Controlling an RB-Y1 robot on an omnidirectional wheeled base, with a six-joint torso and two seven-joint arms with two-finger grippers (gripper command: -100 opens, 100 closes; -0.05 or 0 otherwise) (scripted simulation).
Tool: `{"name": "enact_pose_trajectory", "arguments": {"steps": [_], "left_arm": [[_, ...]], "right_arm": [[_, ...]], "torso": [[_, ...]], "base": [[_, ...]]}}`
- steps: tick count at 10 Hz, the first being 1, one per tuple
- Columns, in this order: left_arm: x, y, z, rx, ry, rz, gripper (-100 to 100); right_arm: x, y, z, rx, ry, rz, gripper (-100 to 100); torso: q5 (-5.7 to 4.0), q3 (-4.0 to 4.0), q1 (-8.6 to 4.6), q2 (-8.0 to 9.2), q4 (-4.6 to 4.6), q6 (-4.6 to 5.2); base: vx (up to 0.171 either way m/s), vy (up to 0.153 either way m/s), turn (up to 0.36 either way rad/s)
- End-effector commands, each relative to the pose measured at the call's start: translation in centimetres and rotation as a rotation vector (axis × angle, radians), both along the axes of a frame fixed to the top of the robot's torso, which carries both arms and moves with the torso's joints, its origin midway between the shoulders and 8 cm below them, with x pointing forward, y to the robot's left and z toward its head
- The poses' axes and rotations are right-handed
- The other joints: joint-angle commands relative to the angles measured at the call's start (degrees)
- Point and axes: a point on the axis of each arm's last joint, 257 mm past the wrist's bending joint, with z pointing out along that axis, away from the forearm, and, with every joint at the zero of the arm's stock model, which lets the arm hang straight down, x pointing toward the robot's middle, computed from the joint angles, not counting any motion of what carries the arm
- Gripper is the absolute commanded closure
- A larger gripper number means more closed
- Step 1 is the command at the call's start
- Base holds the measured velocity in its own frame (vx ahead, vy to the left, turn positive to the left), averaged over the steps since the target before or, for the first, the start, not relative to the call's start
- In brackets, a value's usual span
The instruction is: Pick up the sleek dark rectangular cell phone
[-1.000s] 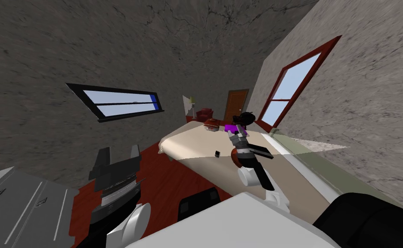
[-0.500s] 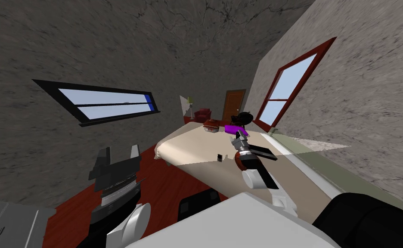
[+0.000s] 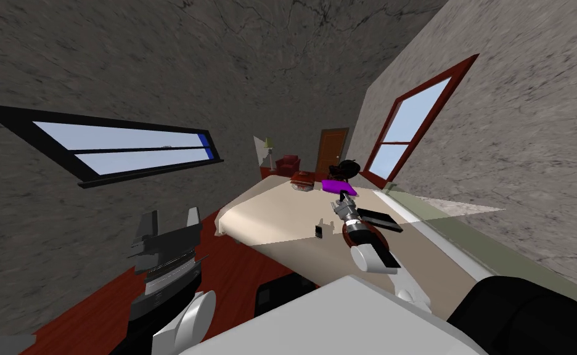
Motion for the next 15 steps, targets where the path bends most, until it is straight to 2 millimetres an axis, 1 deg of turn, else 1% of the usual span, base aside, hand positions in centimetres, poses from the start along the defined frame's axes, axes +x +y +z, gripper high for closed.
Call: {"name": "enact_pose_trajectory", "arguments": {"steps": [1, 2, 4, 5, 8, 9, 11, 12, 14, 15], "left_arm": [[0.0, 0.0, 0.0, 0.000, 0.000, 0.000, 0], [0.0, 0.0, 0.0, 0.000, 0.000, 0.000, 0], [0.0, 0.0, 0.0, 0.000, 0.000, 0.000, 0], [0.0, 0.0, 0.0, 0.000, 0.000, 0.000, 0], [0.0, 0.0, 0.0, 0.000, 0.000, 0.000, 0], [0.0, 0.0, 0.0, 0.000, 0.000, 0.000, 0], [0.0, 0.0, 0.0, 0.000, 0.000, 0.000, 0], [0.0, 0.0, 0.0, 0.000, 0.000, 0.000, 0], [0.0, 0.0, 0.0, 0.000, 0.000, 0.000, 0], [0.0, 0.0, 0.0, 0.000, 0.000, 0.000, 0]], "right_arm": [[-1.0, -1.5, -3.3, 0.099, 0.066, -0.021, -100], [-1.0, -1.5, -3.3, 0.099, 0.066, -0.021, -100], [-2.1, -3.5, -7.1, 0.223, 0.134, -0.055, -100], [-2.1, -3.5, -7.3, 0.226, 0.141, -0.055, -100], [-4.7, -6.3, -13.4, 0.425, 0.241, -0.125, -100], [-4.7, -6.3, -13.6, 0.428, 0.249, -0.125, -100], [-7.0, -7.7, -17.8, 0.568, 0.314, -0.182, -100], [-7.1, -7.8, -17.9, 0.569, 0.316, -0.183, -100], [-9.9, -9.0, -21.9, 0.712, 0.370, -0.250, -100], [-9.9, -8.9, -22.1, 0.714, 0.376, -0.250, -100]], "torso": [[0.00, 0.00, 0.00, 0.00, 0.00, 0.00], [0.00, -0.08, 0.01, -0.14, -0.04, -0.01], [-0.01, 0.04, -0.06, 0.09, 0.01, 0.00], [-0.01, 0.03, -0.03, 0.07, 0.01, 0.00], [0.00, -0.06, 0.02, -0.09, -0.03, -0.01], [0.03, -0.12, 0.14, -0.19, -0.05, -0.01], [-0.01, 0.00, -0.07, 0.03, -0.01, -0.01], [0.00, -0.03, -0.01, -0.05, -0.02, -0.01], [-0.02, 0.05, -0.13, 0.11, 0.01, -0.01], [-0.01, 0.01, -0.03, 0.04, 0.00, -0.02]], "base": [[0.182, 0.065, -0.107], [0.130, 0.048, -0.033], [0.107, 0.051, -0.099], [0.101, 0.052, -0.043], [0.161, 0.082, -0.099], [0.132, 0.073, -0.064], [0.129, 0.057, -0.089], [0.104, 0.057, -0.047], [0.111, 0.056, -0.104], [0.106, 0.070, -0.035]]}}
